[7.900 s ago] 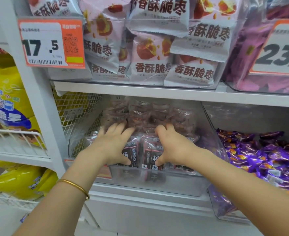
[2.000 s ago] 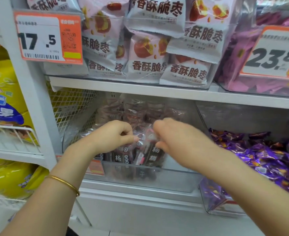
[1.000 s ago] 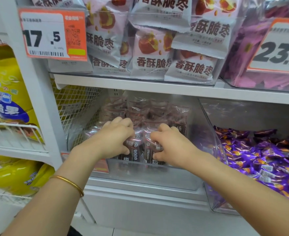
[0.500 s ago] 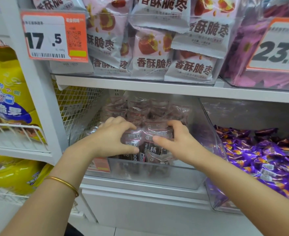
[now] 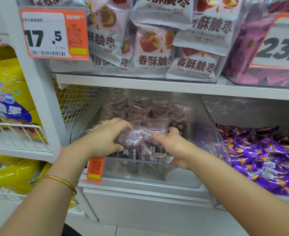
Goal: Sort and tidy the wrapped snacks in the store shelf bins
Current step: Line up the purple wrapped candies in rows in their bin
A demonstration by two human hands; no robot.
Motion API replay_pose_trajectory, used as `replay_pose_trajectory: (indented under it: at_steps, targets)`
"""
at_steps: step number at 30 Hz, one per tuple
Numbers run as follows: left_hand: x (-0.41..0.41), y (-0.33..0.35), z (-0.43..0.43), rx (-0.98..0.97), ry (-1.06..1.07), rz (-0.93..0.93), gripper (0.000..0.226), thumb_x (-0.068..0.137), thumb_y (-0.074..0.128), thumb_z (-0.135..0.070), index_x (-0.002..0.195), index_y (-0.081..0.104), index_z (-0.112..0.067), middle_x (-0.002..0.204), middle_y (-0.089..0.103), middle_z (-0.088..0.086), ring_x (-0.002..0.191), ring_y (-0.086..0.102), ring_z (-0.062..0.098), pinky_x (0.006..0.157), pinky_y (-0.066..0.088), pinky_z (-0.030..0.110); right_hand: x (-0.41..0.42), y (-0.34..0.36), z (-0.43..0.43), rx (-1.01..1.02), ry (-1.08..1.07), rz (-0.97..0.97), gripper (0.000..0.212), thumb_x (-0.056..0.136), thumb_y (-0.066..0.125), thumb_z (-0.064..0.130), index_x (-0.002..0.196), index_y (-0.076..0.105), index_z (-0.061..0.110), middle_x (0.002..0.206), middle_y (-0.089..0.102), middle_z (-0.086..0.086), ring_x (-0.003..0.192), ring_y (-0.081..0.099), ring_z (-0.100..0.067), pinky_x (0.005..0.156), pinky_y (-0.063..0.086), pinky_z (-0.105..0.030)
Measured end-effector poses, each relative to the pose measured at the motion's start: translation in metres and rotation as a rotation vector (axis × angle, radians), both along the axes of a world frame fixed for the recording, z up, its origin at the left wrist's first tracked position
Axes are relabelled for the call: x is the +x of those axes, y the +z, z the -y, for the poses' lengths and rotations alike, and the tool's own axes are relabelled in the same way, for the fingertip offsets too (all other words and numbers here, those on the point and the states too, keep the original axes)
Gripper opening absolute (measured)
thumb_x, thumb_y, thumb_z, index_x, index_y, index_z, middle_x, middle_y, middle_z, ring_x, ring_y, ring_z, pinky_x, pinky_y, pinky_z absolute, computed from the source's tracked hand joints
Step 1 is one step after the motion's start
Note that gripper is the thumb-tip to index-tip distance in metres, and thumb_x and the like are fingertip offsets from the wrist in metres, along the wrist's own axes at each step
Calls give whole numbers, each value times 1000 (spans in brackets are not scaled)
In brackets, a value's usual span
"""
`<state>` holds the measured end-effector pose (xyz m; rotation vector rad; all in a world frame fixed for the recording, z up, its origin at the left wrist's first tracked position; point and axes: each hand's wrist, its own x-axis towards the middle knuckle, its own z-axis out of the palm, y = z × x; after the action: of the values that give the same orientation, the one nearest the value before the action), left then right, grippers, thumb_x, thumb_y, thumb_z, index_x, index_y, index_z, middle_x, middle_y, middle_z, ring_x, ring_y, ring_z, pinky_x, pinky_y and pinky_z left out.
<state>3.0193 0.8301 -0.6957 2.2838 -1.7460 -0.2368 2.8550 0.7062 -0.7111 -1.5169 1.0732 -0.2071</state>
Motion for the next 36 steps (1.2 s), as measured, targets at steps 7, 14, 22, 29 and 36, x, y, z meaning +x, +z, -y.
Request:
replay_pose_trajectory:
  at_steps: [7, 14, 22, 29, 36]
  targets:
    - [-5, 9, 5, 25, 33, -128, 56, 85, 55, -13, 136, 39, -30, 145, 32, -7, 134, 23, 14, 107, 26, 31, -20, 8, 8, -158, 94, -93, 73, 93, 48, 40, 149, 3, 24, 140, 37, -6, 113, 47, -28, 75, 54, -43]
    - [-12, 18, 4, -256, 1, -232, 31, 93, 49, -9, 117, 62, -23, 126, 48, -9, 118, 38, 1, 97, 27, 17, -37, 13, 0, -491, 395, 17, 77, 74, 66, 56, 141, 32, 36, 141, 26, 6, 125, 33, -6, 105, 26, -22]
    - [-28, 10, 12, -109, -88, -148, 34, 76, 72, -39, 108, 62, -41, 115, 45, -14, 114, 31, 7, 98, 27, 28, -39, 10, 2, -788, 361, -126, 84, 71, 72, 52, 141, 29, 33, 134, 34, -4, 116, 48, -21, 96, 43, -32]
    - [-39, 3, 23, -109, -62, -22, 67, 71, 72, -50, 129, 42, -35, 122, 39, -11, 116, 32, 11, 103, 32, 36, -30, 2, 6, -440, 321, 88, 54, 80, 71, 29, 128, 47, 24, 102, 50, -12, 61, 56, -20, 54, 56, -33]
    - [-46, 1, 32, -70, -52, 85, 65, 71, 70, -52, 126, 44, -31, 120, 37, -7, 115, 32, 15, 100, 31, 33, -31, 9, 2, -388, 323, 69, 73, 83, 69, 26, 143, 29, 26, 92, 50, -2, 70, 58, -18, 60, 57, -36]
